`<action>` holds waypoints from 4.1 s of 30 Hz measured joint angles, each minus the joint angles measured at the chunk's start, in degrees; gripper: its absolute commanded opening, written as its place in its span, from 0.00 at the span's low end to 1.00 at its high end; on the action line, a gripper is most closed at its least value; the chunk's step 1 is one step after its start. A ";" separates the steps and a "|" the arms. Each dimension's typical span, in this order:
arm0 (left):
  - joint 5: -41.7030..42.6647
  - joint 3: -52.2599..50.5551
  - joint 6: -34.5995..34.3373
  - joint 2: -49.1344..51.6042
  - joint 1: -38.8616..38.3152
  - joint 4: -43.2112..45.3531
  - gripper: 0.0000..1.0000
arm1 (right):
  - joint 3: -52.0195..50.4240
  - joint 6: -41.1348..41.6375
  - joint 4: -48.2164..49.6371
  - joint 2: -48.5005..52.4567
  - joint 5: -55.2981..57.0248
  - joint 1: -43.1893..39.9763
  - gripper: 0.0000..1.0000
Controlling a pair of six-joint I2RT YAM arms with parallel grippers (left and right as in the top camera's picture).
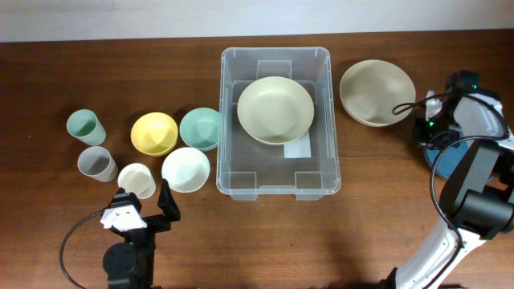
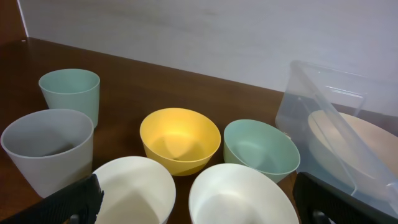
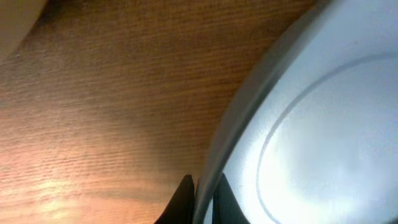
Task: Pack container
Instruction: 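Grip the rim of the dark blue bowl with the right gripper, then carry the blue bowl into the container onto the cream plate, then release the blue bowl and move the right gripper to the cream bowl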
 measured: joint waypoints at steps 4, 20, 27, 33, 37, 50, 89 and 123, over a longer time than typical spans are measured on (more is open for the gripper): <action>0.00 0.00 0.00 0.00 0.00 0.00 1.00 | 5.14 0.50 -5.90 0.37 -0.94 -0.02 0.04; 0.00 0.00 0.00 0.00 0.00 0.00 1.00 | 9.60 1.36 -8.52 -9.44 -1.25 5.79 0.04; 0.00 0.00 0.00 0.00 0.00 0.00 1.00 | 12.20 1.29 -8.63 -17.27 4.48 20.22 0.04; 0.00 0.00 0.00 0.00 0.00 0.00 1.00 | 12.72 1.27 -6.25 -18.18 10.54 36.24 0.04; 0.00 0.00 0.00 0.00 0.00 0.00 1.00 | 12.72 0.85 -2.38 -18.18 13.05 45.46 0.04; 0.00 0.00 0.00 0.00 0.00 0.00 1.00 | 12.68 -6.14 4.17 -13.05 14.97 55.30 0.04; 0.00 0.00 0.00 0.00 0.00 0.00 1.00 | 26.71 3.06 -7.32 -13.07 15.87 45.83 0.96; 0.00 0.00 0.00 0.00 0.00 0.00 1.00 | 24.33 17.68 5.22 14.10 -16.20 3.17 0.99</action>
